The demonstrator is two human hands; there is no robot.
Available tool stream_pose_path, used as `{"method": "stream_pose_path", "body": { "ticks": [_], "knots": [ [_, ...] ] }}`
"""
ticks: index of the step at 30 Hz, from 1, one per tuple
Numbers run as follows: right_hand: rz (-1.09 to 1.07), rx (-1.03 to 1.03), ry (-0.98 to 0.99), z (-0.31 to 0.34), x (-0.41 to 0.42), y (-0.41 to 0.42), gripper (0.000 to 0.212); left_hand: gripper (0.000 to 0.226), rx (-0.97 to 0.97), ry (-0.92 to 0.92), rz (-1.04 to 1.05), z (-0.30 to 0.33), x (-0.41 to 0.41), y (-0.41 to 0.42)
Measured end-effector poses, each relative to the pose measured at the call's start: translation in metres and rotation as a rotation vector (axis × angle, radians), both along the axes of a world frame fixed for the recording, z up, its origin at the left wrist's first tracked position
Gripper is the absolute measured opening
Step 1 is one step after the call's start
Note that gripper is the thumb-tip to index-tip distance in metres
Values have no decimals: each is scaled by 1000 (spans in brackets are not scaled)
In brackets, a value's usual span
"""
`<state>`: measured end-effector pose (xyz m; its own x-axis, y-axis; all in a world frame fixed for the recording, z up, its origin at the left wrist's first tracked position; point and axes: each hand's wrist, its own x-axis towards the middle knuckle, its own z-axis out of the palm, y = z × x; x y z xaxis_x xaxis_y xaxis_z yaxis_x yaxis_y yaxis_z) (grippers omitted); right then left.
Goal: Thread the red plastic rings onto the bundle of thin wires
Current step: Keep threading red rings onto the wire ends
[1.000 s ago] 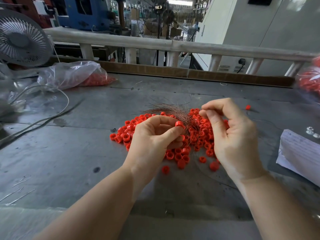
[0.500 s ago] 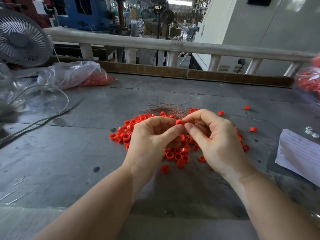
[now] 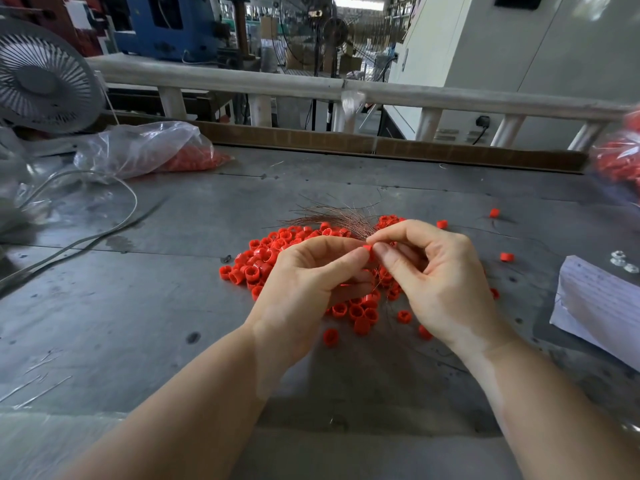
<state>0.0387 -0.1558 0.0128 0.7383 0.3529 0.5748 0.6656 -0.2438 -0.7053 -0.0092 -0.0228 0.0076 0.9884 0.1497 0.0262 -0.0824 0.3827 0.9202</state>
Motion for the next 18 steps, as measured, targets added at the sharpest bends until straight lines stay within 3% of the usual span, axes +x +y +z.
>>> {"method": "stream_pose_path", "body": {
  "ticks": [5, 18],
  "knots": [
    [13, 2, 6, 1, -2, 1, 12, 29, -66, 26, -66, 0, 0, 2],
    [25, 46, 88, 2, -1, -1, 24, 23, -205, 8, -118, 2, 0, 1]
  ]
}}
